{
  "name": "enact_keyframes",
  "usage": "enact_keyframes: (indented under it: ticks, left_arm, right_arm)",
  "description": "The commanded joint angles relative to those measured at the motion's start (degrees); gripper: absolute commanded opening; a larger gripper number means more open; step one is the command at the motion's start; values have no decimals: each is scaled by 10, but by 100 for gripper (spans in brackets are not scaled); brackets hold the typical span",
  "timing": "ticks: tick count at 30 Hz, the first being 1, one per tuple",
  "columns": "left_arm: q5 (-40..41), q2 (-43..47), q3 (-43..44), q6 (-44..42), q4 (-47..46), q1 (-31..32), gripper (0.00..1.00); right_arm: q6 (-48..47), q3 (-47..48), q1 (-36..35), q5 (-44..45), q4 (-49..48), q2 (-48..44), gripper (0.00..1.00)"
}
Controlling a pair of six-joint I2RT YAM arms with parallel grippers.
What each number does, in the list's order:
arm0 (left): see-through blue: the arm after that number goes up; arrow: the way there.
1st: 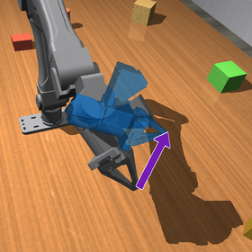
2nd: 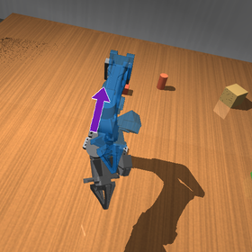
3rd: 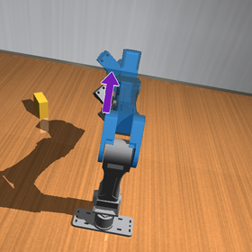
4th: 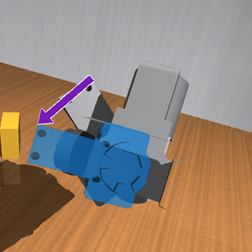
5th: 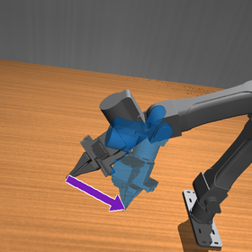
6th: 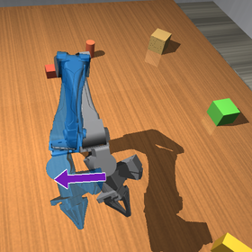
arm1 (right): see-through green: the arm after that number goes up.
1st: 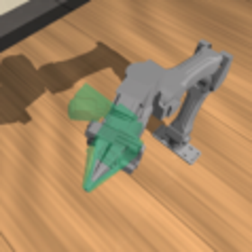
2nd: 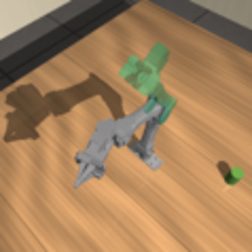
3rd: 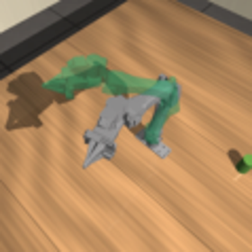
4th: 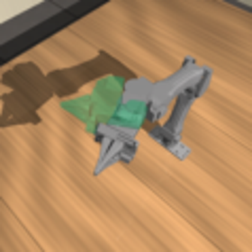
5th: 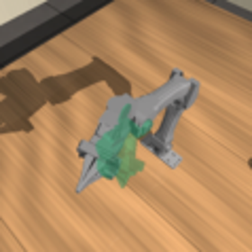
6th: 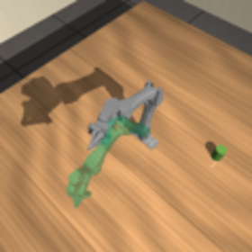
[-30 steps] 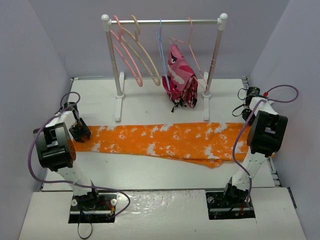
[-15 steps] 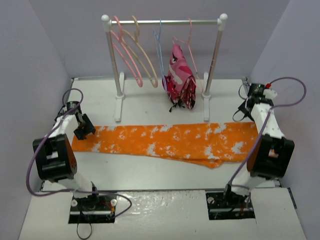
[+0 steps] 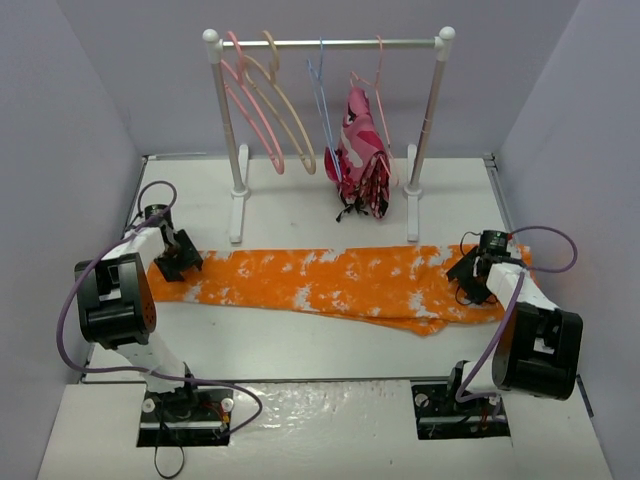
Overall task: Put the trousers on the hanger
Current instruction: Fold the trousers at the center of the board.
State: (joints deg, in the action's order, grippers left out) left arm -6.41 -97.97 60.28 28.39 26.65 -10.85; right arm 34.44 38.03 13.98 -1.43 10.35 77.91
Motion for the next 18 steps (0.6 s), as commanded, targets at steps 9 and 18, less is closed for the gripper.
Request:
enact_keyframes:
  ticks: [9,18]
  left_arm:
    - [3,-30,-6,4,6,-77,49]
    - [6,30,67,-52,-8,-89,52]
  right_arm:
    - [5,-34,81,-12,-53,20,59]
    - [-22,52,-21,-15,-36,-112,76]
